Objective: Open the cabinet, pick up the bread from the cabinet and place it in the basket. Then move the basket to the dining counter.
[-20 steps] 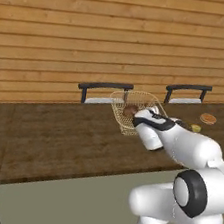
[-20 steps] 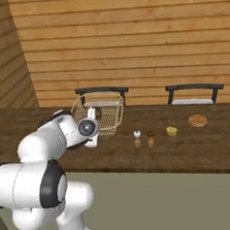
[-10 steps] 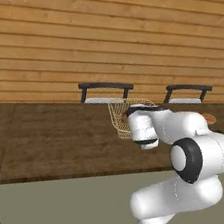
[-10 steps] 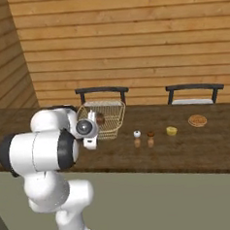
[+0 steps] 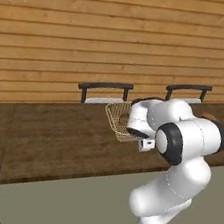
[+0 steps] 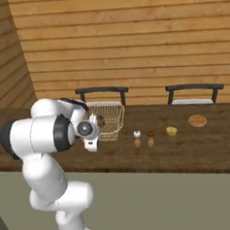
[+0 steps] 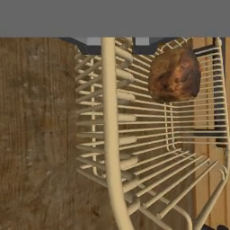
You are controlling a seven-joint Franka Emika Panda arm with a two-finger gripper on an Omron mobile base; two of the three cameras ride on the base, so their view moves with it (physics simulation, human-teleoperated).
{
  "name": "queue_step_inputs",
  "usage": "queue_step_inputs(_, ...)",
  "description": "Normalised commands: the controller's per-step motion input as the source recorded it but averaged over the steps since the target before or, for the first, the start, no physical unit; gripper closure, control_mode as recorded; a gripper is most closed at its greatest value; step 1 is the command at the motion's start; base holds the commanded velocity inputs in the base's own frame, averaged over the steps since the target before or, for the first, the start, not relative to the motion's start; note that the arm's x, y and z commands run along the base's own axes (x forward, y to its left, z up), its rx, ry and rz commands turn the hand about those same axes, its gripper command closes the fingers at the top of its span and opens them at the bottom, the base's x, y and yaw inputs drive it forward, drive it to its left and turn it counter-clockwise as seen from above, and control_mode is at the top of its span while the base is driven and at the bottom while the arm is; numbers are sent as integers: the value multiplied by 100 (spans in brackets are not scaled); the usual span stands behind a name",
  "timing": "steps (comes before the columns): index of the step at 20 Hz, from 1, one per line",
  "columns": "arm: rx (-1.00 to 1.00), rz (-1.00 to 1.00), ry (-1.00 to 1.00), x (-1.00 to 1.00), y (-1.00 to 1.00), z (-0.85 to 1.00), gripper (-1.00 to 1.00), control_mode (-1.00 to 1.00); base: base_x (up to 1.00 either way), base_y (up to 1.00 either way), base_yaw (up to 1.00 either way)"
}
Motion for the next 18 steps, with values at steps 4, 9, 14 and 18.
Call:
queue_step_inputs(4,0,0,0,7,-1,-27,100,-100,0,0,0)
queue_step_inputs(9,0,0,-1,0,0,-10,-100,-100,0,0,0)
queue_step_inputs(14,0,0,-2,0,2,12,-100,-100,0,0,0)
queue_step_inputs(18,0,0,-2,-9,0,57,-100,-100,0,0,0)
